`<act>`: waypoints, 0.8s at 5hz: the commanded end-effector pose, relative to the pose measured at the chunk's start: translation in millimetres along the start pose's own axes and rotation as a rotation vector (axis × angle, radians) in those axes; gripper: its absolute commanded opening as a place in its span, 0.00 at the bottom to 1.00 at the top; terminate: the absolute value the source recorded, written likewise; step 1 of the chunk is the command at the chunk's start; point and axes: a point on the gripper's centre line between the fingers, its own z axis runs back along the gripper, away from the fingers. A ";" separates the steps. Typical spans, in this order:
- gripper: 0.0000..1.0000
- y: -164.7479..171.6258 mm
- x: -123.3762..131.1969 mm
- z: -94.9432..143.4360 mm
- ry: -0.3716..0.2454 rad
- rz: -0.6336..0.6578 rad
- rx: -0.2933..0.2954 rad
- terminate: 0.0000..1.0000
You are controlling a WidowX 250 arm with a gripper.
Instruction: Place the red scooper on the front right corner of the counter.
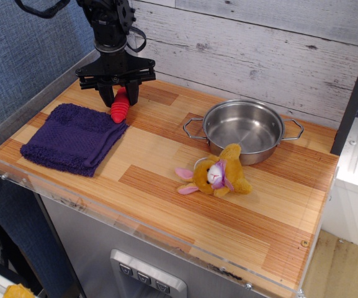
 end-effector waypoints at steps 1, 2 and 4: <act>0.00 -2.7 17.2 35.2 -0.070 0.031 -0.042 0.00; 0.00 -4.1 25.0 61.2 -0.083 0.039 -0.070 0.00; 0.00 -12.0 17.4 136.7 -0.164 0.001 -0.191 0.00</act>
